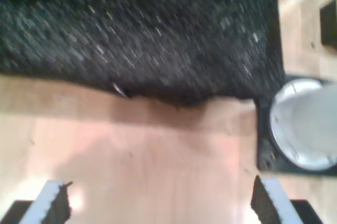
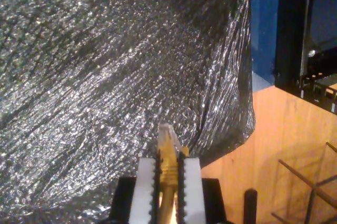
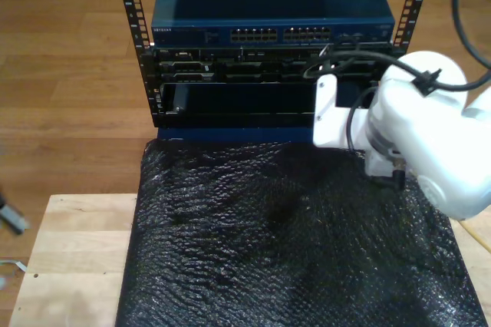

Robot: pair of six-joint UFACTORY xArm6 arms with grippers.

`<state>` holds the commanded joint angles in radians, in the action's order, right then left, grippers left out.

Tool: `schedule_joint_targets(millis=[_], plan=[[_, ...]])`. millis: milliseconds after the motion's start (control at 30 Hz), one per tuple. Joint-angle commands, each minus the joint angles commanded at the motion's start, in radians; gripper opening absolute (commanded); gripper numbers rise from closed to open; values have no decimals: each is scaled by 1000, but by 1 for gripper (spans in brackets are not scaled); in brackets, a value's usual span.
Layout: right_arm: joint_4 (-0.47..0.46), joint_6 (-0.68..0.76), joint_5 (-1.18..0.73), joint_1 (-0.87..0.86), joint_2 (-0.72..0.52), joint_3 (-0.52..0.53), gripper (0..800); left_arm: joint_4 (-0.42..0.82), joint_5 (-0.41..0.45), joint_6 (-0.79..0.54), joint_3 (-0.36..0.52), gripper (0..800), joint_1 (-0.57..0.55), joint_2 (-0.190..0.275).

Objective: Grab the cable and plug it in

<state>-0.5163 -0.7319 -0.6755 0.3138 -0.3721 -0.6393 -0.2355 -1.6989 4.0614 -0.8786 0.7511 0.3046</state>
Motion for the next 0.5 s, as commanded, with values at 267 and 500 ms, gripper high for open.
schedule_joint_targets(millis=[267, 500], plan=[[0, 2, 0, 6, 28, -2, 1, 143, 2, -193, 118, 800, 140, 18], [0, 2, 0, 11, 41, -5, 1, 275, 6, -361, 311, 800, 229, 115]])
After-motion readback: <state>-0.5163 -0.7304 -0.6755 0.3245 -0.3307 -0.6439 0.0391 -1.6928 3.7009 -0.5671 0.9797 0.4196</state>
